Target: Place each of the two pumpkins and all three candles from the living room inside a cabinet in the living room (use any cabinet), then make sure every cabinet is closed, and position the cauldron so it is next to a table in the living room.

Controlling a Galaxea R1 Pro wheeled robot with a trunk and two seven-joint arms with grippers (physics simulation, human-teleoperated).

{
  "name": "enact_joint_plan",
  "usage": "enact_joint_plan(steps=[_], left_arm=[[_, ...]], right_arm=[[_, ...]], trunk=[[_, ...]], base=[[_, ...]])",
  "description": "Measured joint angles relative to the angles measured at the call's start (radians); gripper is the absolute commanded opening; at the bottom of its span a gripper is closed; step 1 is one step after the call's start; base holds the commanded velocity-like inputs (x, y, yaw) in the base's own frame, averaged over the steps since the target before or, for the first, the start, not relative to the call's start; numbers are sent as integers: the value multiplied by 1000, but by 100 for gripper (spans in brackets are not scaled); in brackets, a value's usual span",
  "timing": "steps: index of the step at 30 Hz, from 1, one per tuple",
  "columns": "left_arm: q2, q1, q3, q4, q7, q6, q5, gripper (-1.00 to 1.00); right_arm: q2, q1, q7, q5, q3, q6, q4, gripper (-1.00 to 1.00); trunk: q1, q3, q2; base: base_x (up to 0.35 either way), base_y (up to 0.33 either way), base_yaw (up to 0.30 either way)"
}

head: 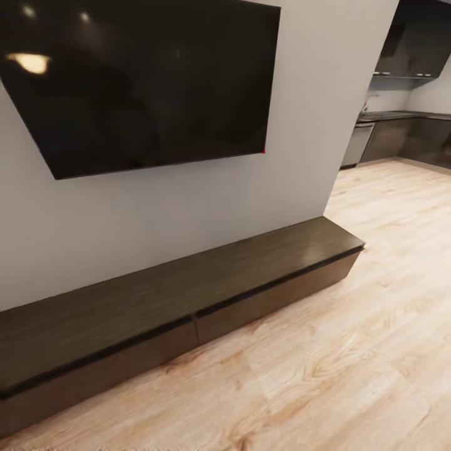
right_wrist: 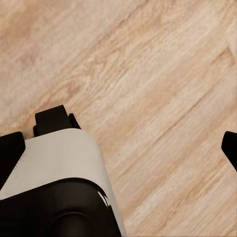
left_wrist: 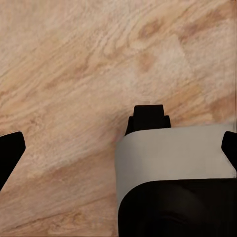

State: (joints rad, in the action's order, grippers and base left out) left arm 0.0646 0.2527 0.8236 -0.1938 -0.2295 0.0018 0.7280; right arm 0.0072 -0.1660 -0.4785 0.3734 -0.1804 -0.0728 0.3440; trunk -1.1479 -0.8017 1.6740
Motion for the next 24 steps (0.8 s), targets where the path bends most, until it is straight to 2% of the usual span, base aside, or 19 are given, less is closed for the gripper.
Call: enact_joint_plan(steps=[3,9,10,14,20,24], left_arm=[[-10,0,0,0,2,-1,3,100],[-58,1,0,0,4,7,6,100],[-69,2,1,-2,4,8,8,100],[-90,2,0,-10,5,8,10,100],[-96,3,-5,-16,7,-3,13,100],[-95,3,-7,-16,24,-12,13,100]], right_arm=[[4,-1,0,-4,-1,1,1,100],[5,-1,3,-10,-4,2,3,100],[5,-1,10,-11,-4,2,3,100],[4,-1,43,-13,-4,2,1,100],[-2,-1,65,-14,-2,2,-1,100],[-4,-1,68,-14,-2,2,-4,100]], trunk=[[0,0,0],[0,-1,0],[0,-1,0],[0,-4,0],[0,-8,0],[0,-11,0]], base=[[-43,-156,278],[-46,-243,283],[-18,-269,280],[-10,-274,278],[-2,-259,270],[0,-90,258]])
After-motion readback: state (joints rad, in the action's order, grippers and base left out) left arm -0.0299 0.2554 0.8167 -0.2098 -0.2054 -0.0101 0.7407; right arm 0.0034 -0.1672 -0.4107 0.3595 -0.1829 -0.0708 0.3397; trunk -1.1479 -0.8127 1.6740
